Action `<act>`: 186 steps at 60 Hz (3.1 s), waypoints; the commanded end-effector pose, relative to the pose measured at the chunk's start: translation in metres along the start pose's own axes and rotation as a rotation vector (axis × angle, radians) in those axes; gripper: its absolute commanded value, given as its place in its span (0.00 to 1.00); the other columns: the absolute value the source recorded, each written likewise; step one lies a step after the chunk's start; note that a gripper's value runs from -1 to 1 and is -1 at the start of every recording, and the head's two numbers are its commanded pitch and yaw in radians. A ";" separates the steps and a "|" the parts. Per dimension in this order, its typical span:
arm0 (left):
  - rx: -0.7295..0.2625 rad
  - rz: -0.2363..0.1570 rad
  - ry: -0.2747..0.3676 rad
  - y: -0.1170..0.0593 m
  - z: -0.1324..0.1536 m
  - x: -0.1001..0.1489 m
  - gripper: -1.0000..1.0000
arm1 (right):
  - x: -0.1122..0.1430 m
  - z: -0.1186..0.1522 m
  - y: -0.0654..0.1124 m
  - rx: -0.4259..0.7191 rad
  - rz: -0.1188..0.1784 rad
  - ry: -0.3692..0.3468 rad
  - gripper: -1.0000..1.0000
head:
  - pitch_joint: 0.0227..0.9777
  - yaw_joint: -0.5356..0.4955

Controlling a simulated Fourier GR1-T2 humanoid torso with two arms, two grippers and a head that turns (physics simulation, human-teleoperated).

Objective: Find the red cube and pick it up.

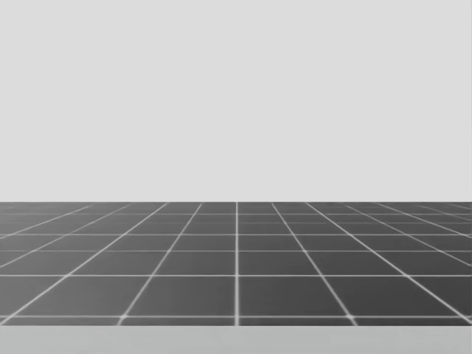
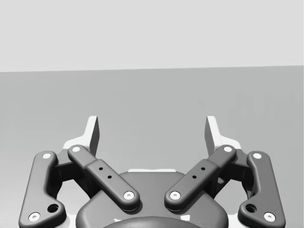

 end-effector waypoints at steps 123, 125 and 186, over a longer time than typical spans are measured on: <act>-0.411 -0.025 0.200 -0.042 0.061 0.005 0.00 | -0.005 -0.003 -0.001 -0.022 0.026 0.040 0.00 | 0.79 0.65; -0.416 -0.029 0.203 -0.044 0.063 0.004 0.00 | -0.005 -0.003 -0.001 -0.023 0.025 0.040 0.00 | 0.80 0.65; -0.360 0.056 0.411 -0.127 0.047 -0.063 0.00 | -0.004 -0.003 -0.001 -0.019 0.030 0.034 0.00 | 0.81 0.64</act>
